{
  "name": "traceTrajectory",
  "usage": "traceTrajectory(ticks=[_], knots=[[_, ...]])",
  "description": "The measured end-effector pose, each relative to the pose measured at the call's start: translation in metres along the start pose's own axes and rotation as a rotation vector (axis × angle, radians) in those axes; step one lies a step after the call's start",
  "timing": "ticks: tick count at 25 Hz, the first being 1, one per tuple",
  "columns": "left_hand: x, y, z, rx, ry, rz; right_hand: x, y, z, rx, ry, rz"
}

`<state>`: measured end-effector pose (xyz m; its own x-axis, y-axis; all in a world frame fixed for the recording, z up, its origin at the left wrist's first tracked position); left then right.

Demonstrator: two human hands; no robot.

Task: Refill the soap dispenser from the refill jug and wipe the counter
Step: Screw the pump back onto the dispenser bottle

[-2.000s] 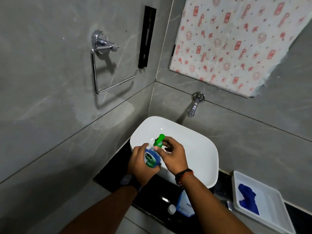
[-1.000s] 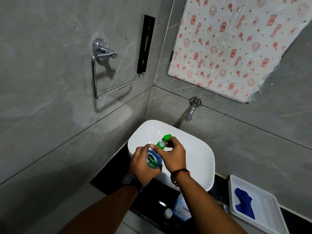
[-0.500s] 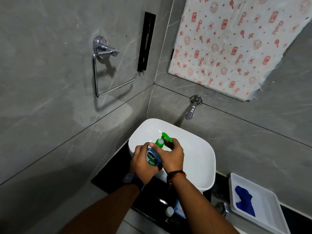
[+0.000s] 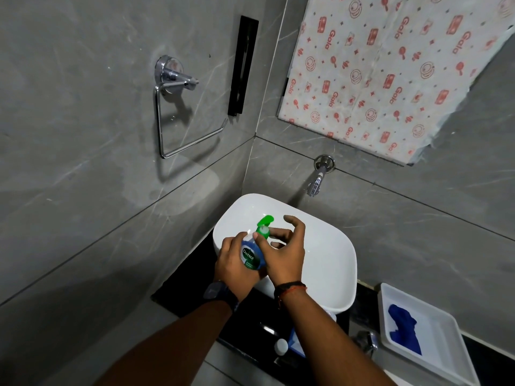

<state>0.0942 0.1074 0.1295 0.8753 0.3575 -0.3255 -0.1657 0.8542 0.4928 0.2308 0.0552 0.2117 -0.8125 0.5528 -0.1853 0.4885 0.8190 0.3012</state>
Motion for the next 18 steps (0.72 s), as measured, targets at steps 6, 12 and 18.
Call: traceTrajectory(ticks=[6,12,18], knots=[[-0.001,-0.001,-0.003,-0.014,0.031,0.017,0.007,-0.003,-0.003,-0.009,-0.005,-0.032],[0.0,0.001,-0.009,-0.029,0.041,-0.002,0.008,-0.005,-0.004,-0.011,0.016,-0.035],[-0.007,0.0,0.004,0.021,0.055,0.018,0.008,-0.004,-0.004,0.007,0.037,-0.036]])
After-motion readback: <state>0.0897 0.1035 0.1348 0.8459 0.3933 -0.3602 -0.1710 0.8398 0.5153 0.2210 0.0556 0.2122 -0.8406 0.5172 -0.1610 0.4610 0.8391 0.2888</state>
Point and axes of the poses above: each hand's wrist, its own y-axis towards the middle knuckle, its own x-axis out of the palm, z = x × y, the point moved 10 cm from there along y, towards the middle knuckle, and after that the axes turned 3 degrees about -x, right-handed, at the moved point
